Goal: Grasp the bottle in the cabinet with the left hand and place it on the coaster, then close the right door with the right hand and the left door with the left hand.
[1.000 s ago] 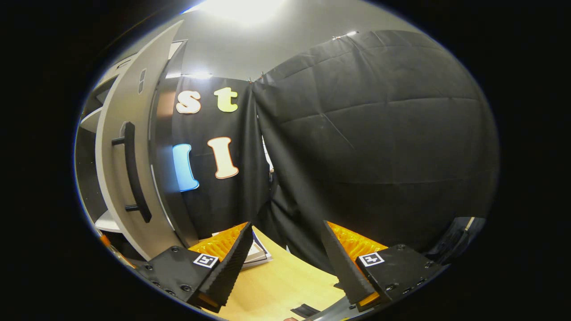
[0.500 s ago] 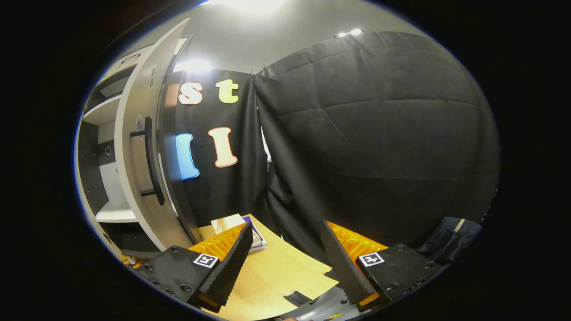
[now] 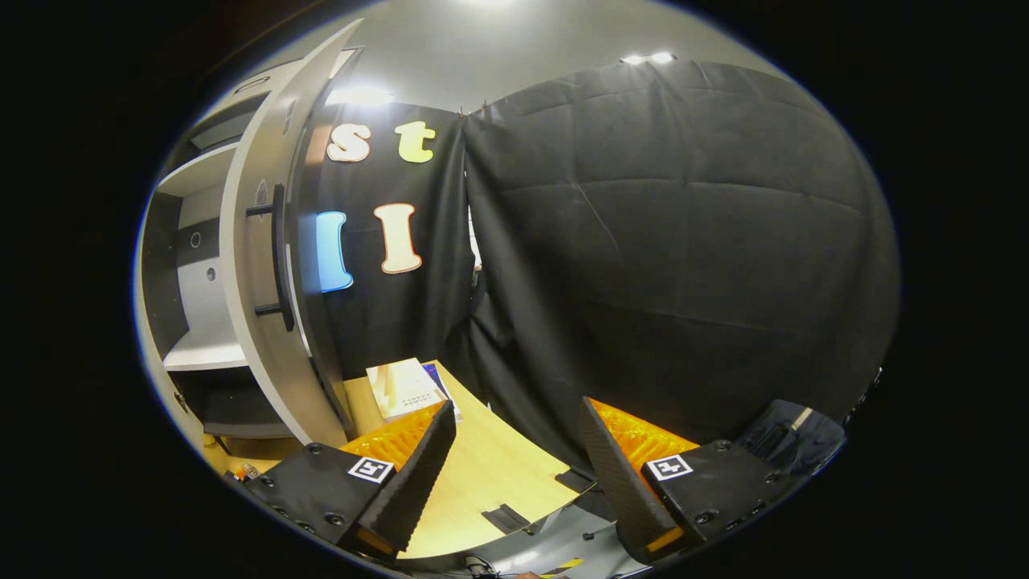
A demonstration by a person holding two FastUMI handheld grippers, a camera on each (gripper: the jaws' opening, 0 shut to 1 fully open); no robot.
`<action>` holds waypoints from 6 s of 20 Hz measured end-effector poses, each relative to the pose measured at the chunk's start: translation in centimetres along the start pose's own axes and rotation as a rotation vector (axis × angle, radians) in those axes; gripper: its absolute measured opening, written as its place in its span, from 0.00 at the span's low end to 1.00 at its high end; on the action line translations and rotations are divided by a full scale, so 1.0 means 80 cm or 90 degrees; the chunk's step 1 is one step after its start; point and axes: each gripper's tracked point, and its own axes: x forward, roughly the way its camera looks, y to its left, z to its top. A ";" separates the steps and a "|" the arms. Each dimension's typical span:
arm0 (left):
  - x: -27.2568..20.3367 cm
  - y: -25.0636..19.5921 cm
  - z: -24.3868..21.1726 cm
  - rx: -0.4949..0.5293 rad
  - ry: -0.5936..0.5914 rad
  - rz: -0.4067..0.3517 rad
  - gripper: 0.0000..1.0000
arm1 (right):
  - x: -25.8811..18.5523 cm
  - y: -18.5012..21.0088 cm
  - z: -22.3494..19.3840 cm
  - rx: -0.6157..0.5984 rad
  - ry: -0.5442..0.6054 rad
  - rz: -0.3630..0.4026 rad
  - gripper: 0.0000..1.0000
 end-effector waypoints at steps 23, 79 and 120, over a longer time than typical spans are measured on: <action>-0.174 0.080 0.141 -0.043 0.012 0.211 0.85 | 0.065 0.010 0.022 0.002 -0.059 0.048 0.98; -0.324 0.234 0.359 -0.027 -0.066 0.410 0.89 | -0.013 0.376 0.127 -0.001 -0.176 0.451 0.96; -0.238 0.427 0.414 0.008 -0.059 0.308 0.84 | -0.002 0.259 -0.050 0.026 -0.015 0.243 0.97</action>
